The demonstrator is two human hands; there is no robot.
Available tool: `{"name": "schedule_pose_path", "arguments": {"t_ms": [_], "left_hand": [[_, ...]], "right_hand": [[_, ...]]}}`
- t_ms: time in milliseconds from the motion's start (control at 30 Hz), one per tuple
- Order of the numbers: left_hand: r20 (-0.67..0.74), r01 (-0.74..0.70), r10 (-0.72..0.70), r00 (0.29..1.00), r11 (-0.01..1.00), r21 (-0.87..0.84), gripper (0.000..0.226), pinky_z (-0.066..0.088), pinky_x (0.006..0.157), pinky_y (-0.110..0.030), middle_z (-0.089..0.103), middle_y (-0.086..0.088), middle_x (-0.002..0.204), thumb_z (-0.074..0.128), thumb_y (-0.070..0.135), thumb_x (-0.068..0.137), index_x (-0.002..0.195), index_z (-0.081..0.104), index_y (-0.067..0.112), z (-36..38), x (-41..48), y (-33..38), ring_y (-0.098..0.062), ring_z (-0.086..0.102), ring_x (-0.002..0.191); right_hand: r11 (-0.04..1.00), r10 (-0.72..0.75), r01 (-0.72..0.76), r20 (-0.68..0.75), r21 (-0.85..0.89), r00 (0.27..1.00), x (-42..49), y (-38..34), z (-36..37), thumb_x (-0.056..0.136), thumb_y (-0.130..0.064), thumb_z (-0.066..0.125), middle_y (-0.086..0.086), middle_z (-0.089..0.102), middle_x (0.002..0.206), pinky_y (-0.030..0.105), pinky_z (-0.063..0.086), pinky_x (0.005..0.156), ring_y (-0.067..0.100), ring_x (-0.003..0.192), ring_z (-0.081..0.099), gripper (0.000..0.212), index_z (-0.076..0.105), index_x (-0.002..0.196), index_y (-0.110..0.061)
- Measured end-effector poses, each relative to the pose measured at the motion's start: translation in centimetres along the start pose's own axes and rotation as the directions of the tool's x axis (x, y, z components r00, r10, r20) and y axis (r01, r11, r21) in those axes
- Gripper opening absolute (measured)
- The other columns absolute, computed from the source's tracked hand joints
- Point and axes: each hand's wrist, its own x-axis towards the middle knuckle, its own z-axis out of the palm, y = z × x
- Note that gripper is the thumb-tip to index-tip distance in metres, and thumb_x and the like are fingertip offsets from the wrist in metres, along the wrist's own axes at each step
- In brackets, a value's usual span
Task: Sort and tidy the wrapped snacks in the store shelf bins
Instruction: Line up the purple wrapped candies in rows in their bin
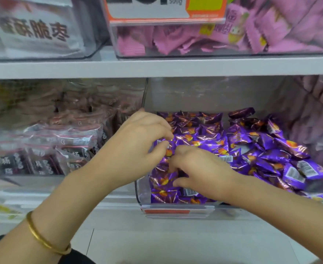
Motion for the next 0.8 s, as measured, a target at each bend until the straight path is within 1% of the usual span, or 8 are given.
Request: {"name": "schedule_pose_path", "arguments": {"t_ms": [133,233,300,400,467,567,667,800], "left_hand": [[-0.008,-0.031,0.031,0.999,0.999,0.043,0.033,0.036,0.096,-0.028,0.066,0.002,0.102,0.043,0.029,0.083,0.092,0.072,0.014,0.0,0.3,0.1,-0.015,0.055,0.101],[-0.034,-0.060,0.063,0.997,0.994,0.095,0.033,0.036,0.090,-0.026,0.067,-0.001,0.099,0.044,0.026,0.082,0.090,0.072,0.012,-0.1,0.9,1.0,-0.014,0.051,0.098],[-0.040,-0.067,0.073,0.997,0.989,0.135,0.034,0.036,0.089,-0.027,0.068,0.000,0.100,0.043,0.027,0.082,0.091,0.072,0.012,0.1,1.5,1.8,-0.016,0.053,0.098],[-0.020,-0.066,0.068,0.998,0.994,0.083,0.036,0.038,0.090,-0.023,0.067,0.003,0.103,0.042,0.031,0.082,0.093,0.072,0.016,0.5,2.6,3.2,-0.016,0.054,0.099],[0.024,-0.061,0.059,0.998,0.996,0.065,0.036,0.041,0.090,-0.024,0.066,0.004,0.106,0.041,0.032,0.082,0.096,0.072,0.017,1.0,3.4,4.2,-0.018,0.057,0.099],[0.150,-0.025,0.018,0.989,0.999,0.045,0.030,0.038,0.100,-0.029,0.057,0.001,0.123,0.052,0.024,0.088,0.115,0.064,0.017,2.3,5.7,5.5,-0.022,0.051,0.114],[0.297,0.024,-0.040,0.954,0.998,0.057,0.045,0.039,0.101,-0.037,0.048,-0.005,0.129,0.057,0.021,0.087,0.131,0.047,0.016,4.4,9.6,6.0,-0.023,0.047,0.120],[0.371,0.020,-0.021,0.929,1.000,0.005,0.062,0.037,0.103,-0.036,0.037,-0.012,0.141,0.057,0.014,0.087,0.143,0.030,0.015,8.6,15.0,6.9,-0.028,0.040,0.128]], "right_hand": [[0.993,-0.021,0.022,-0.012,0.119,1.000,-0.3,0.1,-0.3,0.085,-0.032,0.064,-0.010,0.039,0.088,0.030,0.043,0.076,0.006,0.083,0.037,0.017,0.066,0.097,-0.020],[0.991,-0.045,0.041,0.037,0.125,0.998,-0.9,0.3,-0.8,0.087,-0.030,0.061,-0.008,0.042,0.089,0.032,0.043,0.082,0.005,0.087,0.038,0.018,0.069,0.101,-0.021],[0.989,-0.025,0.020,0.035,0.148,0.999,-1.7,0.7,-2.1,0.088,-0.027,0.060,-0.005,0.046,0.095,0.027,0.042,0.083,0.003,0.083,0.040,0.020,0.067,0.106,-0.020],[0.990,0.094,-0.091,-0.023,0.104,0.995,-4.0,3.2,-5.2,0.089,-0.021,0.059,-0.010,0.045,0.091,0.021,0.039,0.080,0.001,0.078,0.043,0.021,0.066,0.108,-0.022],[0.974,0.226,-0.225,-0.102,0.021,0.969,-6.0,6.0,-7.2,0.088,-0.017,0.058,-0.012,0.048,0.091,0.025,0.042,0.085,0.008,0.086,0.052,0.021,0.066,0.107,-0.022],[0.906,0.395,-0.414,-0.169,-0.093,0.903,-8.3,9.6,-8.4,0.087,-0.013,0.057,0.001,0.058,0.107,0.033,0.042,0.092,0.021,0.102,0.056,0.022,0.066,0.107,-0.019],[0.869,0.474,-0.485,-0.115,-0.096,0.873,-9.1,11.0,-8.0,0.089,-0.009,0.054,0.008,0.053,0.117,0.035,0.041,0.096,0.027,0.109,0.054,0.030,0.060,0.116,-0.017],[0.860,0.501,-0.498,0.004,-0.112,0.865,-9.7,11.7,-6.5,0.089,-0.006,0.047,0.013,0.045,0.124,0.043,0.041,0.098,0.033,0.114,0.051,0.033,0.052,0.121,-0.010]]}}
